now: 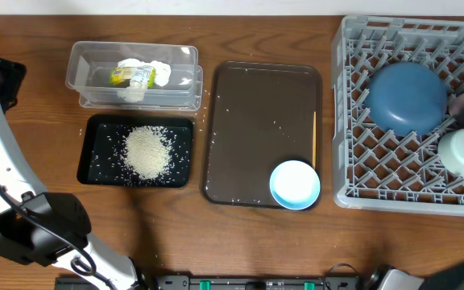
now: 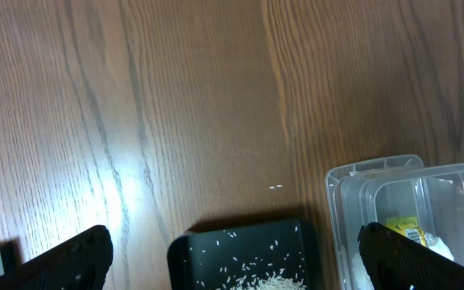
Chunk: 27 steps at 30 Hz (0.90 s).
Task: Sort waste into correct bins and load items into the dishwasher rack
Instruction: 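Reach the right gripper to the light-blue bowl and grasp its rim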
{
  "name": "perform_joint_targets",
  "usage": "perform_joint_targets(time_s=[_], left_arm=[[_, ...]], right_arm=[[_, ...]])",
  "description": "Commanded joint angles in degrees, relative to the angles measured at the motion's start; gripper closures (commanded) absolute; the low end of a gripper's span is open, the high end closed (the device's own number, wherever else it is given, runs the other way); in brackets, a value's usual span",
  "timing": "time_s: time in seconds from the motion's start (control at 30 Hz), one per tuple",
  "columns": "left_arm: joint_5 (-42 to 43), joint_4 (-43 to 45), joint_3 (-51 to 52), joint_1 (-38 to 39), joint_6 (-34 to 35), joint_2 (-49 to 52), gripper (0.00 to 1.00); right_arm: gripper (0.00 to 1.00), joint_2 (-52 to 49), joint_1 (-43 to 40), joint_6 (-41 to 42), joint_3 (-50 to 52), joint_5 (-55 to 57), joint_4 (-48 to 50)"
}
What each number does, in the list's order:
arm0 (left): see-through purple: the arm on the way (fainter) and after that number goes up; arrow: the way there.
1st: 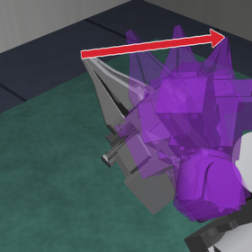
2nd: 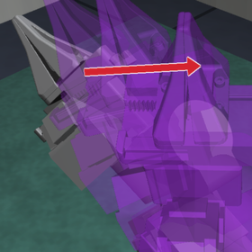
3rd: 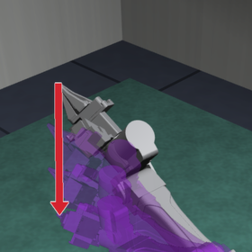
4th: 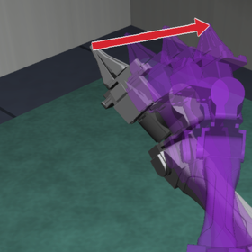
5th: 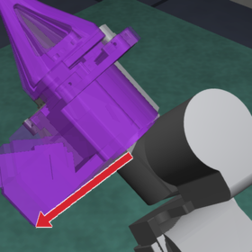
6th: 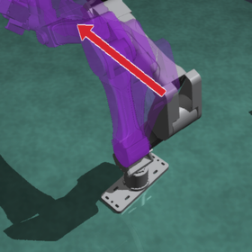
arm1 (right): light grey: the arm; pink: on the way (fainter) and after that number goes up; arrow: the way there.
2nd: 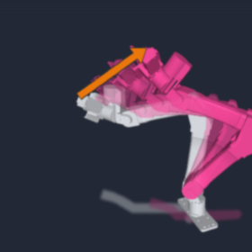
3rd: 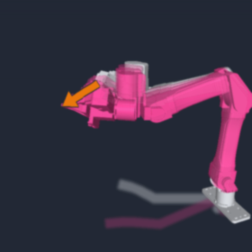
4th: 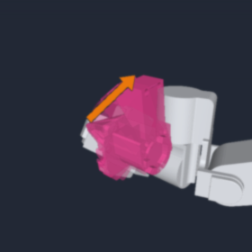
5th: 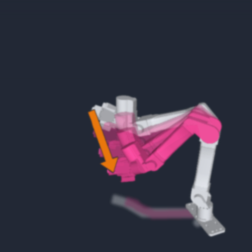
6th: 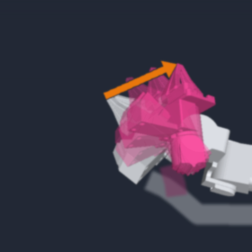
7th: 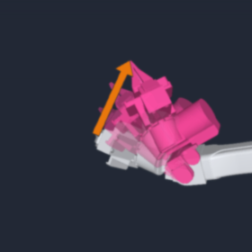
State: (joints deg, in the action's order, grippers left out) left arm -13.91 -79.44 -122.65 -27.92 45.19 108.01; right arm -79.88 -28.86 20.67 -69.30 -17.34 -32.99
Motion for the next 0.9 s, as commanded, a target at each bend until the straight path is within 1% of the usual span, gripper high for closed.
perform_joint_targets(time_s=[0.0,0.03,0.07,0.17,0.23,0.27,0.37,0.5,0.57,0.67,0.87], left_arm=[[-0.7,-0.2,-0.2,0.0,0.1,0.3,0.00],[-0.7,-0.2,-0.2,0.0,0.1,0.3,0.00],[-0.7,-0.2,-0.2,0.0,0.1,0.3,0.00],[-0.7,-0.2,-0.2,0.0,0.1,0.3,0.00],[-0.7,-0.2,-0.2,0.0,0.1,0.3,0.00],[-0.7,-0.2,-0.2,0.0,0.1,0.3,0.00],[-0.7,-0.2,-0.2,0.0,0.1,0.3,0.00],[-0.7,-0.2,-0.2,0.0,0.1,0.3,0.00],[-0.7,-0.2,-0.2,0.0,0.1,0.3,0.00],[-0.7,-0.2,-0.2,0.0,0.1,0.3,0.00],[-0.7,-0.2,-0.2,0.0,0.1,0.3,0.00]], right_arm=[[0.25,3.1,6.7,-2.5,-0.5,-11.8,1.0],[0.22,3.7,9.6,-2.5,-0.5,-11.8,1.2],[0.22,4.1,12.6,-2.5,-0.5,-11.4,1.2],[0.23,4.2,21.7,-2.5,-0.5,-8.9,0.3],[0.27,3.8,28.1,-2.0,-0.5,-6.1,-1.8],[0.29,3.4,32.0,-2.1,-0.5,-5.0,-3.4],[0.30,1.6,40.7,-2.0,-0.5,-1.9,-8.1],[0.27,-3.1,51.1,-1.9,-0.5,5.2,-15.5],[0.26,-5.9,54.9,-1.9,-0.5,7.4,-17.9],[0.27,-10.5,59.4,-1.7,-0.5,7.9,-18.7],[0.27,-14.9,64.9,1.5,-0.5,7.9,-21.2]])
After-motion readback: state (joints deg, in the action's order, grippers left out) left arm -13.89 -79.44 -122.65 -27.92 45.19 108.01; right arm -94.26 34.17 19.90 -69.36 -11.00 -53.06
